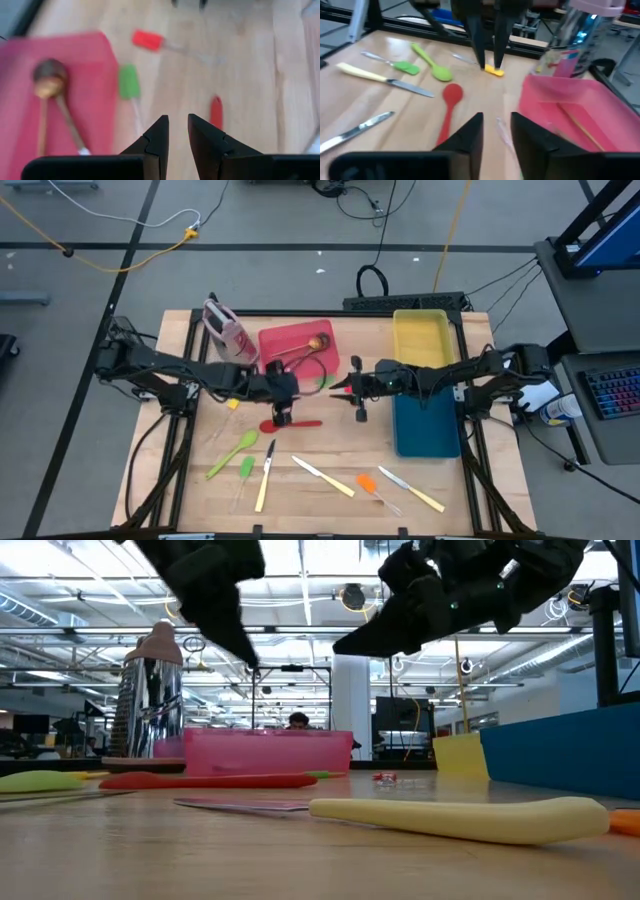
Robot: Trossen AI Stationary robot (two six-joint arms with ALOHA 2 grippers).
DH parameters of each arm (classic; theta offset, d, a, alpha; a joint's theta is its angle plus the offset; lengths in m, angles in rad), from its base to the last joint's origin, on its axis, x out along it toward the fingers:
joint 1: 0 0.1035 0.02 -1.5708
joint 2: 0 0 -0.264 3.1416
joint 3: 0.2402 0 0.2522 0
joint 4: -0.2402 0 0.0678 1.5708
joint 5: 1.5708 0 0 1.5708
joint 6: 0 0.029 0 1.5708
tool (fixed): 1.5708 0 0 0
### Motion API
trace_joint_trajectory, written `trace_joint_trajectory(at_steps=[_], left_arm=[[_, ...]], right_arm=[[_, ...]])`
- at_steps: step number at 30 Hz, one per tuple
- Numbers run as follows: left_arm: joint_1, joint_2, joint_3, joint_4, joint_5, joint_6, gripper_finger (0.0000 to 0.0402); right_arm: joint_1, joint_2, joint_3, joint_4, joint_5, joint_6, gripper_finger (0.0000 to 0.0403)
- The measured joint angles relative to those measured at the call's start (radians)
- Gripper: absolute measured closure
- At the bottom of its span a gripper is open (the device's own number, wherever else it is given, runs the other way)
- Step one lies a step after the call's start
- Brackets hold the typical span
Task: Pick & Place Kitchen Items
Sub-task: Put the red serving spoon into the red bin
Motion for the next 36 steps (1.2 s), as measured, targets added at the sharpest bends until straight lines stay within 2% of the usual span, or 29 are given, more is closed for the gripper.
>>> trace_joint_trajectory(at_steps=[4, 8, 13, 18, 24, 28, 32, 36], left_arm=[[-0.052, 0.003, -0.122, 0.174, 0.000, -0.068, 0.0312], [-0.085, 0.009, -0.250, 0.356, -0.001, -0.087, 0.0275], [-0.115, 0.030, -0.395, 0.607, -0.002, -0.100, 0.0231], [-0.136, 0.123, -0.494, 0.884, -0.002, -0.109, 0.0219], [-0.133, 0.313, -0.474, 1.056, -0.004, -0.091, 0.0225], [-0.110, 0.417, -0.439, 1.108, -0.046, -0.076, 0.0229], [-0.090, 0.491, -0.402, 1.133, -0.034, -0.097, 0.0232], [-0.090, 0.547, -0.391, 1.145, -0.053, -0.107, 0.0261]], right_arm=[[0.034, 0.000, 0.000, -0.004, 0.000, 0.036, 0.0257], [0.059, 0.000, 0.000, -0.011, 0.001, 0.043, 0.0231], [0.080, 0.000, 0.000, -0.017, 0.002, 0.043, 0.0223], [0.088, 0.000, 0.000, -0.020, 0.003, 0.048, 0.0231], [0.088, 0.000, -0.001, -0.025, 0.004, 0.086, 0.0233], [0.088, 0.000, -0.001, -0.026, 0.003, 0.092, 0.0234], [0.088, 0.000, 0.000, -0.026, 0.003, 0.092, 0.0234], [0.088, 0.000, 0.000, -0.026, 0.003, 0.092, 0.0234]])
